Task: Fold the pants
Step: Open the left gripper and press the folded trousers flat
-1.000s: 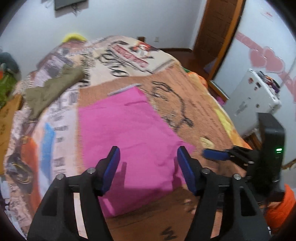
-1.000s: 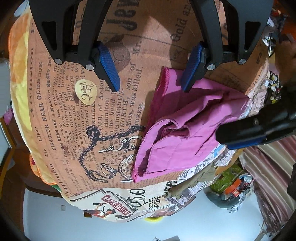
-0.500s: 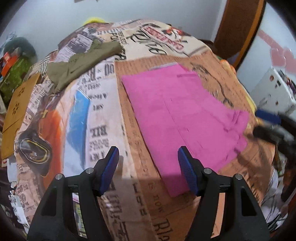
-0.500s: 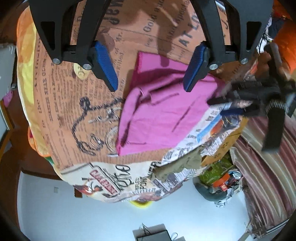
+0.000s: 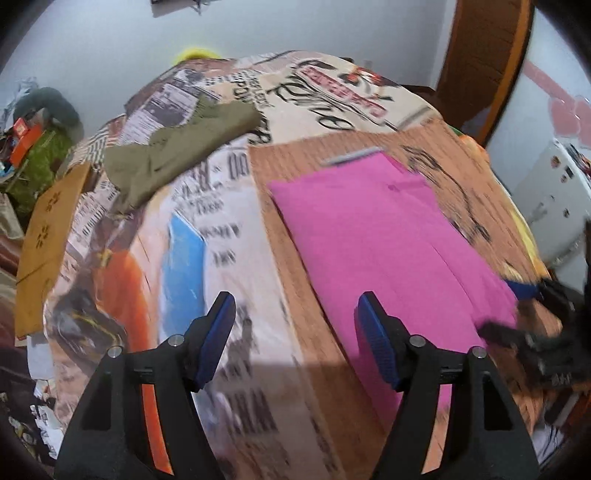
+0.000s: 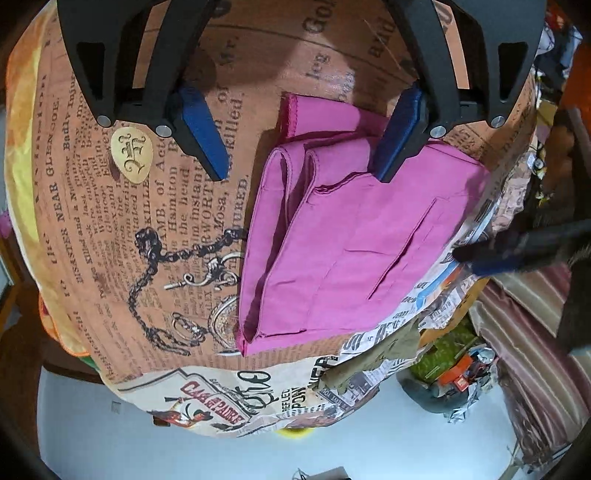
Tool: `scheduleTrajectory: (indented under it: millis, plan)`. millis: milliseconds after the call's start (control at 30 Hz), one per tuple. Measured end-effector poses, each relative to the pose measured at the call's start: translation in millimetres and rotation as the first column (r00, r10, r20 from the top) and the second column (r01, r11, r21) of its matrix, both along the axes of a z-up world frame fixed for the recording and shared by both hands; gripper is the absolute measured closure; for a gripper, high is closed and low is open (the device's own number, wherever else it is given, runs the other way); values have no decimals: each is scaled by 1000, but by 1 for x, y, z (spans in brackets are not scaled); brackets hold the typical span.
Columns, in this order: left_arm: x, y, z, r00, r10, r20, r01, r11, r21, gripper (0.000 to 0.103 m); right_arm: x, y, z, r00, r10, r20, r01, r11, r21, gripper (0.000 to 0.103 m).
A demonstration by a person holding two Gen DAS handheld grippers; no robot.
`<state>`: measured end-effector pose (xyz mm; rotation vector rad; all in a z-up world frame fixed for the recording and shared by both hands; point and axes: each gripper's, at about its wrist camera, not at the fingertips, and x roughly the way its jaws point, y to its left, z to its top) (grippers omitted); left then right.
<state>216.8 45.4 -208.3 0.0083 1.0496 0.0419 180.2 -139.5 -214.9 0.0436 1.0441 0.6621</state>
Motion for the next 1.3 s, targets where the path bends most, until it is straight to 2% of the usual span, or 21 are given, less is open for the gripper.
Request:
scheduleTrajectory:
  millis: [333, 467, 667, 733, 867, 933, 1100, 1300]
  plan:
    - [98, 32, -16, 998, 53, -23, -52, 998, 43, 34, 4, -1, -1, 1000, 27, 8, -27, 1000, -1, 25]
    - [128, 33, -32, 998, 41, -55, -38, 998, 55, 34, 10, -3, -2, 1000, 25, 8, -25, 1000, -7, 25]
    - [159, 28, -65, 990, 8, -138, 11, 990, 140, 34, 19, -3, -3, 999, 29, 23, -28, 999, -32, 25]
    - [157, 26, -72, 988, -22, -152, 47, 985, 165, 34, 23, -4, -3, 999, 26, 30, -25, 999, -41, 25]
    - [141, 30, -70, 993, -34, -117, 56, 979, 194, 33, 30, -8, -4, 999, 18, 37, -16, 998, -53, 25]
    - [130, 38, -68, 993, -18, -119, 38, 986, 164, 30, 34, -11, -3, 999, 2, 41, 0, 998, -61, 25]
    - [93, 61, -62, 990, 38, -139, -35, 999, 26, 27, 38, -20, 3, 997, -60, 56, 64, 995, -71, 25]
    - [41, 50, -49, 994, 39, -104, -35, 999, 40, 27, 30, -22, 16, 994, -75, 80, 79, 996, -45, 25]
